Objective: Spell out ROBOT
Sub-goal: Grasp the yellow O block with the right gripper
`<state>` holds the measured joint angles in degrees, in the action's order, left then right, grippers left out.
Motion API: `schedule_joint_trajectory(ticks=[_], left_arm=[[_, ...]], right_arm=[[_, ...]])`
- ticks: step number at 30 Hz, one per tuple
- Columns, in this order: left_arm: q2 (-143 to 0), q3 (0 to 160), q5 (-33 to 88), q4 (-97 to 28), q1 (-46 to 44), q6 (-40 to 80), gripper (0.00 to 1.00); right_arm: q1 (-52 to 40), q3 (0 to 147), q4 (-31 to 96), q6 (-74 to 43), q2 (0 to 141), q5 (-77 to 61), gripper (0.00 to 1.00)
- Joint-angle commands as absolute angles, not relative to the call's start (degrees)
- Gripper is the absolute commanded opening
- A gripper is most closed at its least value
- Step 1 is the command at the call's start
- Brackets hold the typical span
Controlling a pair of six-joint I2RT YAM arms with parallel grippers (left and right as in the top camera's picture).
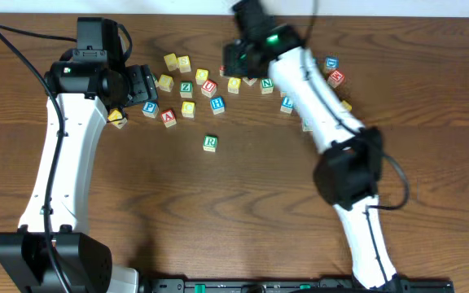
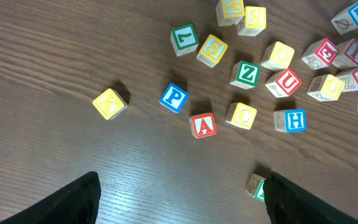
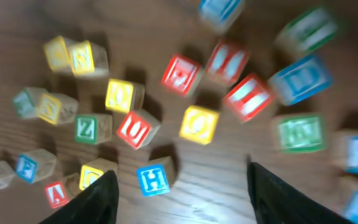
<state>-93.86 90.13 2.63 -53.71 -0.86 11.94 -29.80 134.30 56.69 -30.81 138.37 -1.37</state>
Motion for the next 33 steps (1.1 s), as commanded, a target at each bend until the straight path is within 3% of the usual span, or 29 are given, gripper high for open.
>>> schedule_joint_trajectory(ticks=[1, 18, 23, 33], left_arm=[[-94.45, 90.17, 2.09, -53.93, -1.04, 11.62, 0.82], [-94.45, 90.17, 2.13, -54.17, -1.06, 11.64, 0.83], [-94.45, 90.17, 2.13, -54.13, -1.06, 11.64, 0.82], [-94.45, 90.17, 2.13, -53.91, -1.06, 11.64, 0.82]], right_arm=[[-31.22, 135.09, 56.21, -37.98, 140.79, 6.26, 0.52], [-31.33, 134.98, 47.64, -38.04, 151.17, 9.52, 0.50], [-31.31, 134.98, 46.83, -35.38, 151.70, 9.54, 0.35], [-30.74, 135.00, 52.10, -28.18, 143.41, 9.32, 0.21]])
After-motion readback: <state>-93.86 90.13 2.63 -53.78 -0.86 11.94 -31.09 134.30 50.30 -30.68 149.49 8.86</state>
